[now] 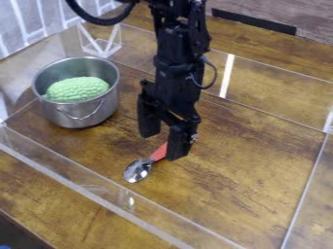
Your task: Move the pink spoon to the left
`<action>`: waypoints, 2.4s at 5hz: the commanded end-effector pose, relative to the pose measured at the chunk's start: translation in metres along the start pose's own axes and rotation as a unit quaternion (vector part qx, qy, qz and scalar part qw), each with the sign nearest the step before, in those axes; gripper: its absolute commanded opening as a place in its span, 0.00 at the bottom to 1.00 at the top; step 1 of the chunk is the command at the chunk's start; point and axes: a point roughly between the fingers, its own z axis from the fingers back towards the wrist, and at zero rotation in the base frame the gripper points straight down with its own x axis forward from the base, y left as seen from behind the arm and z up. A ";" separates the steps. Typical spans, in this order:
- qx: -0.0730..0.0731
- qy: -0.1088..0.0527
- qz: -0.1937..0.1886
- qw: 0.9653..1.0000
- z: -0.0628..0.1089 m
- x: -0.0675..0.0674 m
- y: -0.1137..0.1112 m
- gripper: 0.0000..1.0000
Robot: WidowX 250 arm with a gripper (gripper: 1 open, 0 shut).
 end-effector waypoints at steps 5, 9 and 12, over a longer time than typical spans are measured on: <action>-0.007 -0.001 0.008 1.000 0.016 0.040 0.003 1.00; -0.016 0.011 0.040 0.999 -0.005 0.028 -0.004 0.00; -0.007 0.002 0.063 0.998 0.025 0.042 -0.022 0.00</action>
